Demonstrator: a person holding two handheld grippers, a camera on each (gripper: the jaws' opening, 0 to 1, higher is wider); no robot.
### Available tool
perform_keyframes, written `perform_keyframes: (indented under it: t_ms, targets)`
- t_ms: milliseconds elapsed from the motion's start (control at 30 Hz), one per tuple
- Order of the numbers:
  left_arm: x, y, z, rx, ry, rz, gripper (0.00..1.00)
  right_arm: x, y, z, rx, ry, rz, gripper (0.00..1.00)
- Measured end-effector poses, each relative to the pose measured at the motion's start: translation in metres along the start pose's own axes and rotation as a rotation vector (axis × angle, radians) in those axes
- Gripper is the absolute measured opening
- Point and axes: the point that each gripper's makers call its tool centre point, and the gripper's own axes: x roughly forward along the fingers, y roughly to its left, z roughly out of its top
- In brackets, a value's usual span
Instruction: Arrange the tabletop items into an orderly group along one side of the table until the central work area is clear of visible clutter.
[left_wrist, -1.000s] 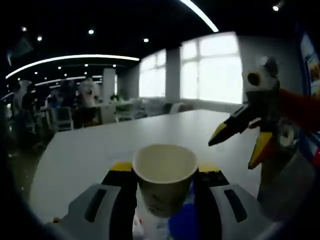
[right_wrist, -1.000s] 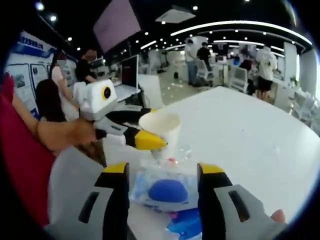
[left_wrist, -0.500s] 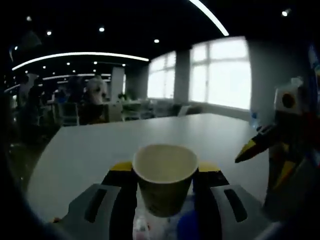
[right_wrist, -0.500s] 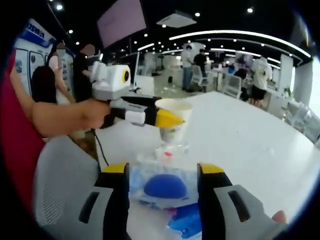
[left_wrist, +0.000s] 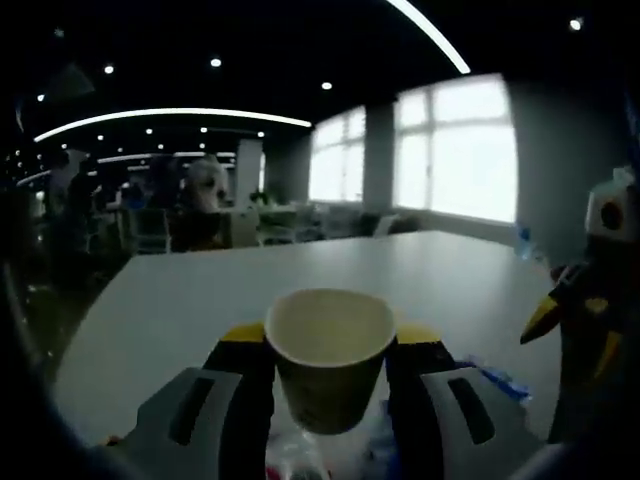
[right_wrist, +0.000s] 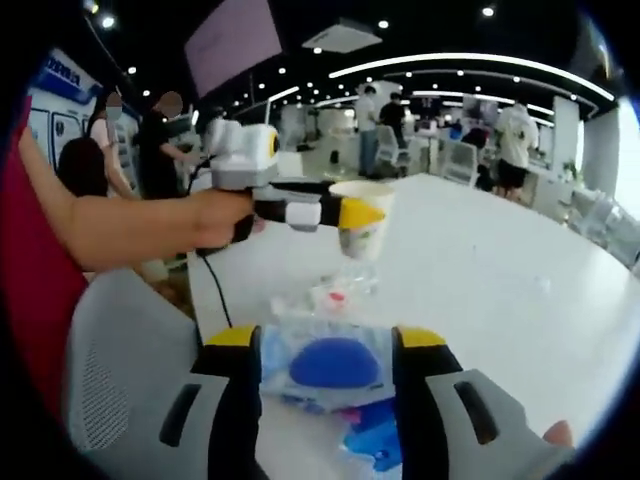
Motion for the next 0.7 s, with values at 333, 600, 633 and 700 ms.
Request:
perform_keyframes:
  t_ms: [333, 600, 633, 700]
  targets:
    - [0.026, 0.003, -0.018, -0.033, 0.007, 0.03, 0.4, 0.002, -0.003, -0.01, 0.028, 0.008, 0.004, 0.51]
    - [0.042, 0.007, -0.032, -0.061, 0.015, 0.056, 0.4, 0.004, -0.006, -0.015, 0.06, 0.01, 0.009, 0.49]
    - [0.044, 0.007, -0.035, -0.068, 0.018, 0.061, 0.4, 0.004, -0.006, -0.016, 0.063, 0.01, 0.01, 0.48]
    - [0.047, 0.008, -0.04, -0.076, 0.021, 0.065, 0.4, 0.004, -0.007, -0.016, 0.072, 0.008, 0.012, 0.48]
